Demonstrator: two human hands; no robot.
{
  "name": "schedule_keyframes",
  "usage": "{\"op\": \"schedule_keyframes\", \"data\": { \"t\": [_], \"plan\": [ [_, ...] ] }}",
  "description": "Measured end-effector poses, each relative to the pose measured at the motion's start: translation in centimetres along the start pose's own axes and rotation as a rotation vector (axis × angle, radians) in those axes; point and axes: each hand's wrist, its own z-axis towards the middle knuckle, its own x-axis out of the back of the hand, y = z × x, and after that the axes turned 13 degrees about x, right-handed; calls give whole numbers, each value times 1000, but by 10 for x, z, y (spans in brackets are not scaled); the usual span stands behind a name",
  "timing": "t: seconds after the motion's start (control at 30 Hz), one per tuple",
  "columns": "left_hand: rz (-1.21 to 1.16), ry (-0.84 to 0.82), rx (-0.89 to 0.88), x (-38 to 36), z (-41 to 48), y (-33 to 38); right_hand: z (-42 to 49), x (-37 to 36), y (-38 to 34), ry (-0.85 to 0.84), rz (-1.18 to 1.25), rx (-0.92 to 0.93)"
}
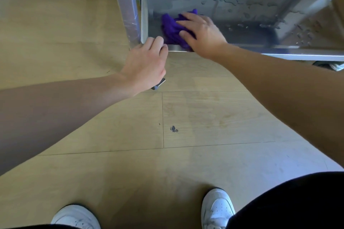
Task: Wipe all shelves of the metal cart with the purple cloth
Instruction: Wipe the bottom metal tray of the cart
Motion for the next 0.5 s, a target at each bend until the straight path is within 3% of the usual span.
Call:
{"op": "schedule_keyframes", "data": {
  "t": [0.13, 0.2, 0.27, 0.43, 0.5],
  "plan": [
    [-70, -5, 21, 4, 6, 0, -24, 12, 41, 98, 19, -386],
    [-124, -15, 59, 9, 18, 0, -33, 11, 41, 145, 7, -474],
    [-157, -38, 85, 15, 33, -1, -27, 5, 24, 144, 4, -426],
    [-118, -42, 57, 15, 50, 9, -6, -4, -7, 16, -1, -48],
    [-120, -9, 86, 9, 43, 9, 1, 0, 7, 4, 1, -73]
  ]
}}
